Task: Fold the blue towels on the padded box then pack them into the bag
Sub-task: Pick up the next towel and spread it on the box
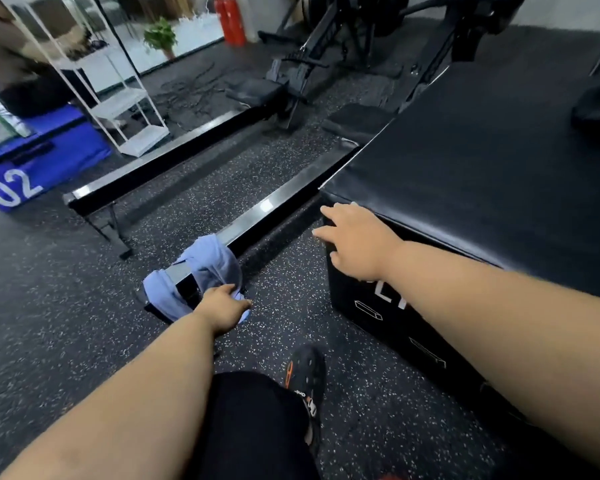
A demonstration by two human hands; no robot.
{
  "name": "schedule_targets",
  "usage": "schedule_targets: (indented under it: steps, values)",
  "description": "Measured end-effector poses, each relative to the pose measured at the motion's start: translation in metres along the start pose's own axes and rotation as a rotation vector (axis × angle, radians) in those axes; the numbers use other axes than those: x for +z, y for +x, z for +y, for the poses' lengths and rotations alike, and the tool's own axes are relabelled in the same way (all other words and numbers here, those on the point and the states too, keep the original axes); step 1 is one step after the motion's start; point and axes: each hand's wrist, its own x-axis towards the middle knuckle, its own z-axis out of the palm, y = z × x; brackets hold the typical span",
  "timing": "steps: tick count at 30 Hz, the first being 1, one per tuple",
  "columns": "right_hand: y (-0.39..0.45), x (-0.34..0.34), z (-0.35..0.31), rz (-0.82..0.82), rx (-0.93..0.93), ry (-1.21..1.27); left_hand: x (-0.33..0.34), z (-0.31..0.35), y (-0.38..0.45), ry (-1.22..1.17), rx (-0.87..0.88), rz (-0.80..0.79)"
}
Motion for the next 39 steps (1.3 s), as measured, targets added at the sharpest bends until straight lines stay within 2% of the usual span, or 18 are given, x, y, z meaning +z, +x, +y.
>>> schedule_targets:
  steps: [4,8,11,16,21,28,35,39]
  values:
    - [0.066,-0.007,0.022,-0.011,-0.063,-0.24,-0.006,-0.026,0.036,-0.086,-0.08,0.007]
    - [0.117,-0.001,0.042,-0.129,-0.064,-0.363,-0.005,-0.039,0.068,-0.113,-0.141,0.005]
    - [0.145,0.005,0.044,-0.186,-0.055,-0.323,0.001,-0.048,0.102,-0.068,-0.145,-0.022]
    - [0.165,0.026,0.05,-0.106,-0.07,-0.347,0.006,-0.059,0.16,-0.018,-0.177,-0.06]
    - [0.175,0.039,0.053,-0.06,-0.04,-0.261,0.008,-0.067,0.209,-0.143,-0.263,-0.062]
    - [0.181,0.047,0.055,0.0,-0.053,-0.224,0.021,-0.084,0.231,-0.22,-0.286,-0.062]
    - [0.183,0.055,0.059,0.05,-0.072,-0.239,0.012,-0.08,0.236,-0.172,-0.191,-0.02]
    - [0.183,0.056,0.059,0.047,-0.059,-0.253,0.014,-0.085,0.24,-0.272,-0.193,0.014]
